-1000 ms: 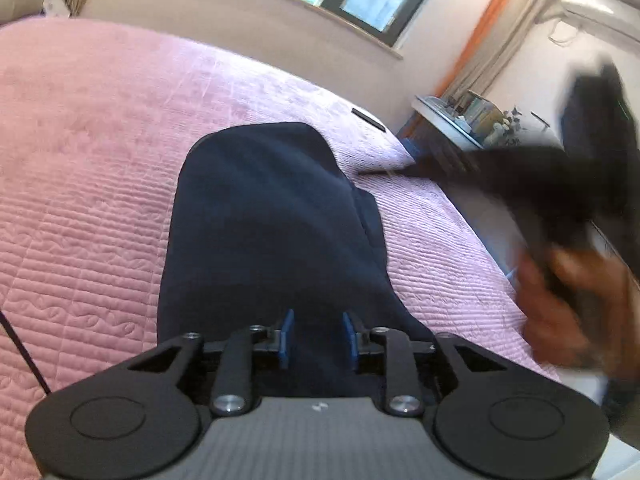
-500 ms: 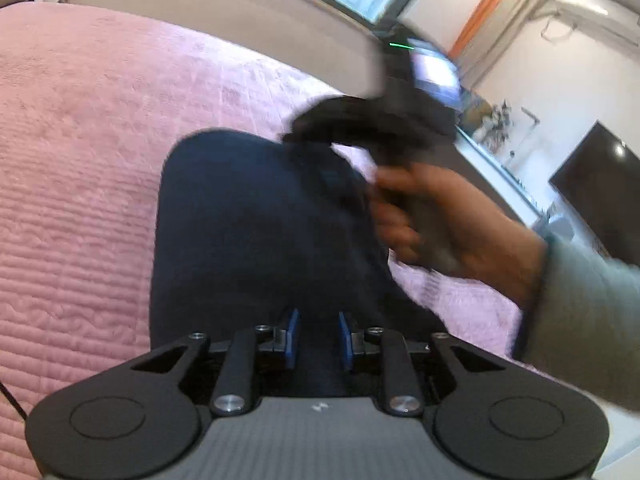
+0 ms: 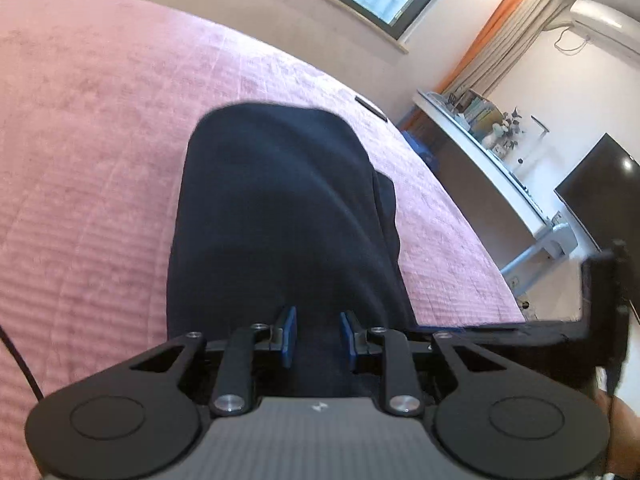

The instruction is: Fold large clothes

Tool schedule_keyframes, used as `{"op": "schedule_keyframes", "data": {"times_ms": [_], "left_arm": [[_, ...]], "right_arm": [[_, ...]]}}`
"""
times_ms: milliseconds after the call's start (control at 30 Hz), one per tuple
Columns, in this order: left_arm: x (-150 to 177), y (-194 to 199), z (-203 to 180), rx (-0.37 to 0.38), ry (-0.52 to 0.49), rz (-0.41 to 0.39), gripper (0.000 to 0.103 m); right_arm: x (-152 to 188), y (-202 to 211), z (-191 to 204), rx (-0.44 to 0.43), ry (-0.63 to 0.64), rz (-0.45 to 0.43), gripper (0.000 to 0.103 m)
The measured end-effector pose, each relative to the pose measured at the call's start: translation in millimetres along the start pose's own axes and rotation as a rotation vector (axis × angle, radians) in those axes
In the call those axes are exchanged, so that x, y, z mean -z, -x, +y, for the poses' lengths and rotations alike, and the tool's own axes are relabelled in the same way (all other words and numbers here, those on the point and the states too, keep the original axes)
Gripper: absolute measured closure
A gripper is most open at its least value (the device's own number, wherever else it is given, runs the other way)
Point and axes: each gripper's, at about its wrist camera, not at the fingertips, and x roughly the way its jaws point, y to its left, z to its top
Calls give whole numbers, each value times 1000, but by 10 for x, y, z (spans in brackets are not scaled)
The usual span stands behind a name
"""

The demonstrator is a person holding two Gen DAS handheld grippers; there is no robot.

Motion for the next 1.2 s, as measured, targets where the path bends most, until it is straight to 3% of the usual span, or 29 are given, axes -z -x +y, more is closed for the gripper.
{"op": "schedule_keyframes", "data": {"times_ms": [67,133,233,267,333,433,533,567,600,633,667,700,767,833,967,1200], "left_arm": [[71,17,-8,-7,-1,9,76],[80,54,-14,-6,18,19,76],[33,129,-97,-29,10,12,72],[15,142,-130,-42,13,5,67],[-24,143,-173,-79,43,9,63],[-23,101,-98,-94,146,47,65],[-37,163,-147,-107,106,54,65],[-43,186,-197,-123,71,54,63],[-41,205,-249,-138,44,52,58],[-53,214,-310,-160,21,50,53],[-77,216,-374,-184,2,46,40],[-103,216,-435,-208,-13,40,22],[-164,205,-556,-273,-41,16,6],[-222,163,-615,-319,-53,13,5],[-299,52,-558,-334,-53,32,6],[-463,-43,-360,-375,-67,29,6]], "right_arm": [[79,60,-141,-14,-83,40,86],[114,220,-194,-28,-128,29,77],[49,424,-20,-59,-73,-52,74],[55,427,18,-83,-54,-59,68],[133,297,28,-126,-50,-31,67],[344,73,-78,-15,-35,72,69],[368,276,-322,-46,-137,80,66],[344,343,-375,-52,-150,74,55],[313,396,-410,-58,-158,60,36],[260,450,-444,-65,-160,34,27],[169,453,-435,-71,-157,12,23],[103,453,-432,-75,-148,-6,24],[-46,353,-412,-82,-136,-10,23],[-162,229,-384,-91,-148,14,23],[-287,174,-315,-138,-167,-20,23],[-398,85,-253,-80,-96,-81,23]]}}
